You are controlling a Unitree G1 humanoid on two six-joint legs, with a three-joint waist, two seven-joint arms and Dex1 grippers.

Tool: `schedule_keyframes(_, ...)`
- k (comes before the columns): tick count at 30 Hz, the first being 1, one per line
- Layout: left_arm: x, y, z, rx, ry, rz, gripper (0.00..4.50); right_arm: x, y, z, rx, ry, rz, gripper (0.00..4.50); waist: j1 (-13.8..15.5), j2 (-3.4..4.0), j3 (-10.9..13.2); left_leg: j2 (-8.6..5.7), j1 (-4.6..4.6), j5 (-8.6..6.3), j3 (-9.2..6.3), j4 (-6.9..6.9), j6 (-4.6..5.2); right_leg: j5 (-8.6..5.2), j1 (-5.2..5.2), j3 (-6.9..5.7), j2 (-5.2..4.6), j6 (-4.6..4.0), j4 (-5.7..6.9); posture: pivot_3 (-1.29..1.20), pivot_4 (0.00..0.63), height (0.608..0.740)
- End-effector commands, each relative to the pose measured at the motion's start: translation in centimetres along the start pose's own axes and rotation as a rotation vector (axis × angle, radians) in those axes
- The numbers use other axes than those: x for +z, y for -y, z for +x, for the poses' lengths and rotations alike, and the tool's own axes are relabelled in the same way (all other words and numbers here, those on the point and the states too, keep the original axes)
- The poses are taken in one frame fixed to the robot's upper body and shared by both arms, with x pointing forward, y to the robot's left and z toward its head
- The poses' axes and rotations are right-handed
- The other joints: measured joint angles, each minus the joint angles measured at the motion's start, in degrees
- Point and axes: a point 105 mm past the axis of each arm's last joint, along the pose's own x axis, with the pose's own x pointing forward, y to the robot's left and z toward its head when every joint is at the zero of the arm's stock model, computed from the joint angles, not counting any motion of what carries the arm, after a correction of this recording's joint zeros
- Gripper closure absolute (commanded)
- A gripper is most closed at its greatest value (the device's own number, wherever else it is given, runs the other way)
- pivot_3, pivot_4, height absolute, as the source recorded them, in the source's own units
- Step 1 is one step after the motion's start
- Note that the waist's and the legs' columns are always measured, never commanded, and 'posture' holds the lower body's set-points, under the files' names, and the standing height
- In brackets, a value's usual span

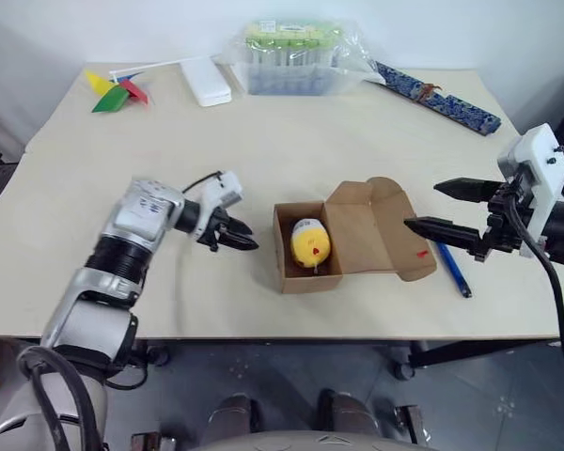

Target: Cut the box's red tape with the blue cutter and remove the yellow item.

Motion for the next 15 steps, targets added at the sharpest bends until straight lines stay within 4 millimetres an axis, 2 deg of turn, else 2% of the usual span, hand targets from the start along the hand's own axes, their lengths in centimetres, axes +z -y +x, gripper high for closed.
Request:
schedule_keyframes(1,1.7,-0.5,-2.4,0.037,0.029,0.056,1.15,1.0,-0.9,-0.4,0.047,0.002,-0.084,0.0,0.0,0.0,0.0,0.0,0.0,0.0,0.0,0.0,0.0,0.0,0.0,0.01,0.0,0.0,0.0,0.0,0.15,0.74)
schedule_keyframes(3,4.5,-0.2,-4.2,0.049,0.072,0.13,0.56,1.0,-1.6,-0.4,0.095,-0.017,-0.123,0.0,0.2,-0.03,0.0,-0.02,0.0,0.0,0.0,0.01,0.0,0.0,0.0,0.0,0.0,0.0,0.01,0.0,0.15,0.74)
schedule_keyframes(5,7.0,0.7,-4.7,0.02,0.116,0.194,0.02,0.8,-2.0,-0.3,0.129,-0.036,-0.148,0.0,0.4,-0.17,0.1,-0.02,-0.05,0.0,-0.03,0.05,0.0,0.0,0.0,-0.01,0.0,0.0,0.01,0.0,0.15,0.74)
schedule_keyframes(8,8.5,2.3,-3.5,-0.052,0.104,0.278,0.02,0.7,-2.2,-0.1,0.149,-0.037,-0.17,0.0,0.5,-0.21,0.1,-0.09,-0.05,-0.01,-0.09,0.08,0.01,0.04,0.07,0.01,-0.03,0.08,-0.03,0.0,0.15,0.74)
schedule_keyframes(11,9.9,3.6,-1.0,-0.101,0.062,0.411,0.02,0.2,-2.2,-0.2,0.157,-0.052,-0.206,0.0,0.3,-0.21,0.1,-0.15,-0.02,-0.01,-0.07,0.07,0.03,0.08,0.09,0.03,-0.07,0.14,-0.03,0.0,0.15,0.74)
schedule_keyframes(15,10.2,4.7,1.0,-0.158,-0.001,0.513,0.02,0.4,-2.6,0.0,0.163,-0.029,-0.219,0.0,0.1,-0.22,0.1,-0.15,-0.02,0.0,-0.05,0.07,0.01,0.08,0.06,0.02,-0.06,0.14,-0.01,0.0,0.15,0.74)
